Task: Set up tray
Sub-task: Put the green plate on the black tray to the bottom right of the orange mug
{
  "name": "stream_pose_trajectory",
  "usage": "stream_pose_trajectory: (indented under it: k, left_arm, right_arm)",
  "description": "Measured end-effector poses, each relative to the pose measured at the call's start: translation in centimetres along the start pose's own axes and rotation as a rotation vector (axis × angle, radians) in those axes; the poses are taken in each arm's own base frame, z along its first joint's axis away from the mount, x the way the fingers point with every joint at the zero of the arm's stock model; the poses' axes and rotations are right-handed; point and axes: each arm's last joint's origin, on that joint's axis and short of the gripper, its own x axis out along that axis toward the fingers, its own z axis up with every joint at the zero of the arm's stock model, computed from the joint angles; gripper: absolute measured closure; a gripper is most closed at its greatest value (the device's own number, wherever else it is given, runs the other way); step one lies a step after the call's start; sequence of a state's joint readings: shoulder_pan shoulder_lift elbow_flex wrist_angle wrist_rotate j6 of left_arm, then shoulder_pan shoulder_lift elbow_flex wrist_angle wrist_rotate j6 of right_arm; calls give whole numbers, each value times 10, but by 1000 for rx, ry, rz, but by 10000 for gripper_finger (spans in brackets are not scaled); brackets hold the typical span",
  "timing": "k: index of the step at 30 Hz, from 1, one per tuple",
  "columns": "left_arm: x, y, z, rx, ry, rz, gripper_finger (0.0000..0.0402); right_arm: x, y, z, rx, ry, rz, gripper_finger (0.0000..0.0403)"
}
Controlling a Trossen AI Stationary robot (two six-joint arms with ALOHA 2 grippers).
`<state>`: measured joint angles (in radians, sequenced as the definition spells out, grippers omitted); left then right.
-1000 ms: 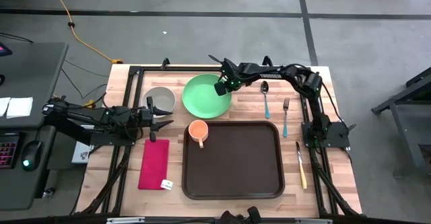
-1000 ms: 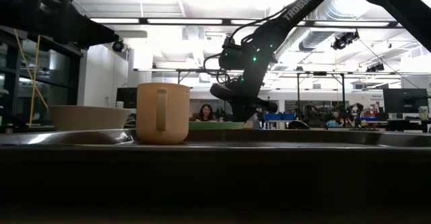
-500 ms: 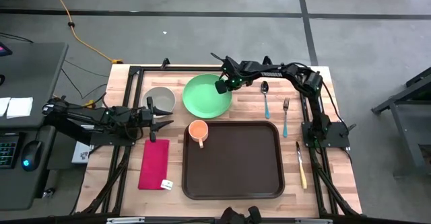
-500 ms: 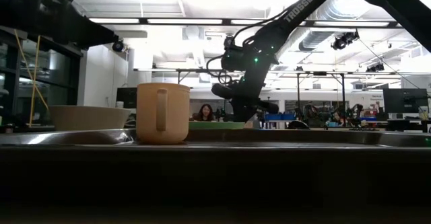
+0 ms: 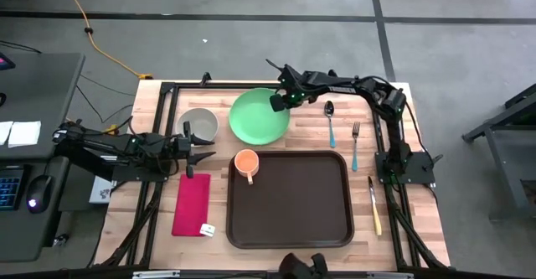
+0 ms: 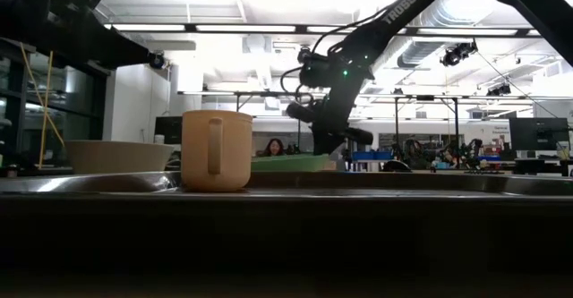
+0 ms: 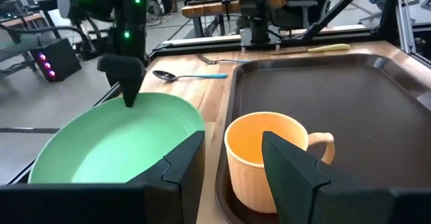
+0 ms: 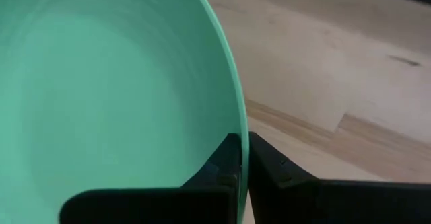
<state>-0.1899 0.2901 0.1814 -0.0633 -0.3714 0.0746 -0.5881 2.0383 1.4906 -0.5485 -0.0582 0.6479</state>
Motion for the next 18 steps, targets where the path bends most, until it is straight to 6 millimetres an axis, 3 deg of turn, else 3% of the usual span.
stream_pose_trajectory:
  k: [12,18]
  left_arm:
    - [0,0,-1,1,13,-1,222]
    - [0,0,-1,-2,13,-2,222]
  right_arm:
    - [-33,-8,14,39,-65,23,402]
    - [-39,-10,16,46,-60,38,402]
